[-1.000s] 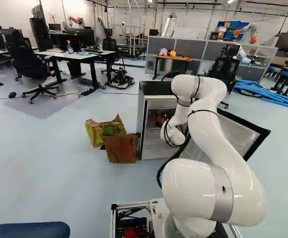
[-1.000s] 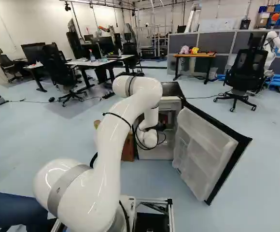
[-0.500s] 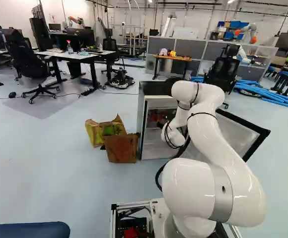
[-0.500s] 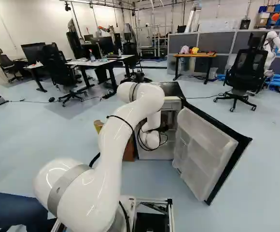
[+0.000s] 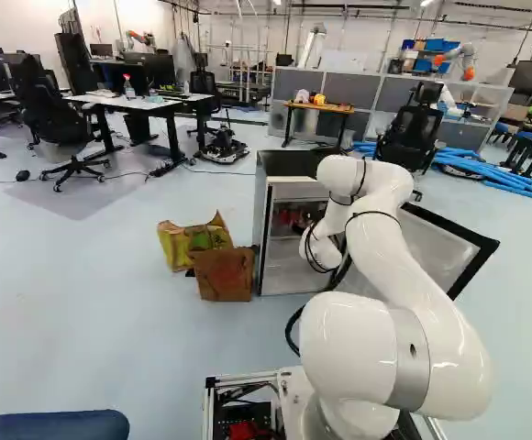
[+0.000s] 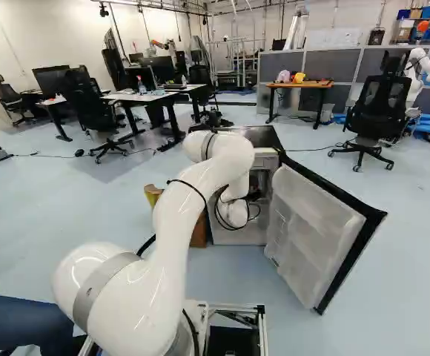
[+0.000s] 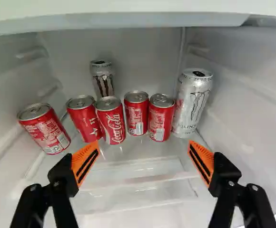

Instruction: Grab a drink from the fridge

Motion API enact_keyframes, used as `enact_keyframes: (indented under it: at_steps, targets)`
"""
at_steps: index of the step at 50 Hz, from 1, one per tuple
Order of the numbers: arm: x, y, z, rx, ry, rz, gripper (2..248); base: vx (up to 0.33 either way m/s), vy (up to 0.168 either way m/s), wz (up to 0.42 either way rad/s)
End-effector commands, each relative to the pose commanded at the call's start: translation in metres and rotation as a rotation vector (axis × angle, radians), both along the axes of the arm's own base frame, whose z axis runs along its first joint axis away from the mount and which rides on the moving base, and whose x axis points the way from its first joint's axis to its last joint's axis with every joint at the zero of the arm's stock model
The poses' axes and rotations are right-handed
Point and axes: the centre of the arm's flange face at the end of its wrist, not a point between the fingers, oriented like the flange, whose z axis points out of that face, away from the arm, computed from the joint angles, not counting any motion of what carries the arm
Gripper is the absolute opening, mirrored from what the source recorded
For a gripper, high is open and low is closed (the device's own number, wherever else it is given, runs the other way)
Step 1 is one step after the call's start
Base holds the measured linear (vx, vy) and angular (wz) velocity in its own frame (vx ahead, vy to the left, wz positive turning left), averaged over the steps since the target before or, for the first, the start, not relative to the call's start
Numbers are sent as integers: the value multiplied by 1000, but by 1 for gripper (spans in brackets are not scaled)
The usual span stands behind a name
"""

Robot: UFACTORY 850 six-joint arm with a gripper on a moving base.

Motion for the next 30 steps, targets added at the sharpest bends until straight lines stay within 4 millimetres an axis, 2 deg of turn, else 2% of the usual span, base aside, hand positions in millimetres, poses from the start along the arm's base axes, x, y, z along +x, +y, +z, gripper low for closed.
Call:
enact_keyframes:
  at_steps: [30]
  targets:
    - [23,-9,-9,-17,-45,0,247,0,0,0]
